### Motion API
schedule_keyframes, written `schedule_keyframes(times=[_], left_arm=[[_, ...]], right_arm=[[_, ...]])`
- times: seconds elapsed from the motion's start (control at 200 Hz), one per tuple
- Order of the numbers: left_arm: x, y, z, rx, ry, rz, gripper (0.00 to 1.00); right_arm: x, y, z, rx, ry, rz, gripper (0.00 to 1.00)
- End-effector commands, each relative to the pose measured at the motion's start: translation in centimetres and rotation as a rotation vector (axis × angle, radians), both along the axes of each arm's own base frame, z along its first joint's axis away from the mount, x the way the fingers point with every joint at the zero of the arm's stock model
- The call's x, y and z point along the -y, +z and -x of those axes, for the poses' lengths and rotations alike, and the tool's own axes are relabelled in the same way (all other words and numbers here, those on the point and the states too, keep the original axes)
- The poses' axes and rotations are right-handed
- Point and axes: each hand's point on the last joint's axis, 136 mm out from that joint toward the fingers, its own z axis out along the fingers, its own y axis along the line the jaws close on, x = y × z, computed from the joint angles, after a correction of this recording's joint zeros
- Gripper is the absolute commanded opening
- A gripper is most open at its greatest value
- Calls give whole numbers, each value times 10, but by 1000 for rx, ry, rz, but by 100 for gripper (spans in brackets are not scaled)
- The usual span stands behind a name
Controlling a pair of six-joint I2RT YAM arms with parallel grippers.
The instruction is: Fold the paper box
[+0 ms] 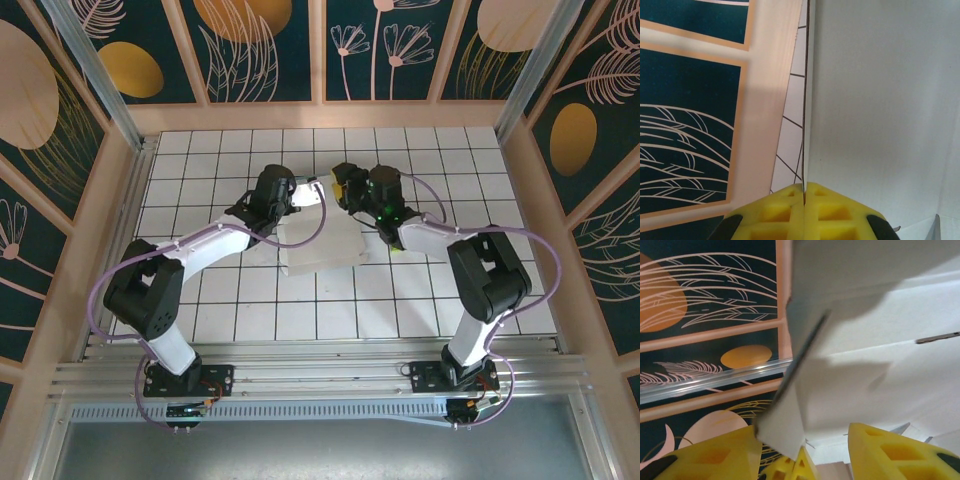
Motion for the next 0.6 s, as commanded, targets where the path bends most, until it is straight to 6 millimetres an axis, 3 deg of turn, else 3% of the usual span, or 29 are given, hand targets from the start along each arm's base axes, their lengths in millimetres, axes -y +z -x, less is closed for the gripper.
schedule_keyframes(times=[0.0, 0.06, 0.25, 0.43, 0.521, 0.596], left_arm=[[0, 18, -2, 85, 10, -26, 0], [0, 20, -3, 96, 11, -29, 0], [6, 26, -4, 129, 8, -26, 0], [5, 41, -14, 169, 96, 66, 0], [4, 59, -11, 155, 150, 232, 23], [-1, 82, -3, 91, 242, 483, 40]], right_arm=[[-14, 25, -10, 61, 14, -75, 49], [-18, 25, -11, 74, 16, -75, 48], [-20, 14, -15, 49, -11, -84, 22], [-19, 8, -19, 50, -23, -56, 6], [-15, 4, -17, 61, -36, -47, 0], [-10, -1, -17, 71, -38, -43, 0]])
